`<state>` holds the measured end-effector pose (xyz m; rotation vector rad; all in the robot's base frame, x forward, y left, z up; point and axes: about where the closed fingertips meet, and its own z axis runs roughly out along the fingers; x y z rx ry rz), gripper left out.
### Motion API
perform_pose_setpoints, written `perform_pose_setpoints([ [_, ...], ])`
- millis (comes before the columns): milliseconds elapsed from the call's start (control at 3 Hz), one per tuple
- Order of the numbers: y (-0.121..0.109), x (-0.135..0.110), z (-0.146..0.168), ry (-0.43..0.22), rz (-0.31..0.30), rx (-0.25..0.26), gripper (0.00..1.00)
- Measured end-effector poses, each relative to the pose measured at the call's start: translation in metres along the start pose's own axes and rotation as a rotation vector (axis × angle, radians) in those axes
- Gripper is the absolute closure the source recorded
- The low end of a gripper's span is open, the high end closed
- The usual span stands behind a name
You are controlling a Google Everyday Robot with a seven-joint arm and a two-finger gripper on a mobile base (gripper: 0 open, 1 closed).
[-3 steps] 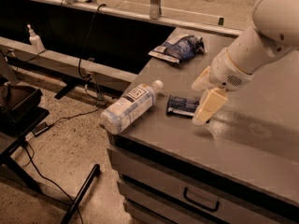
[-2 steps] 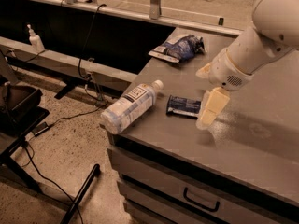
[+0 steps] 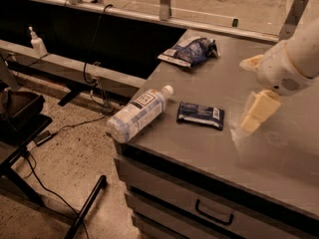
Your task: Move rxbar chocolate near blue plastic bottle
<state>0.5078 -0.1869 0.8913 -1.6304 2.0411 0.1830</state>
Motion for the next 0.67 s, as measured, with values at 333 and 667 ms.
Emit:
perform_pose_setpoints([
  [333, 0.0032, 0.0095, -0.0328, 0.034, 0.008, 0.067, 0.0],
  [667, 0.0038, 0.0096, -0.0365, 0.038, 0.007, 0.074, 0.0],
])
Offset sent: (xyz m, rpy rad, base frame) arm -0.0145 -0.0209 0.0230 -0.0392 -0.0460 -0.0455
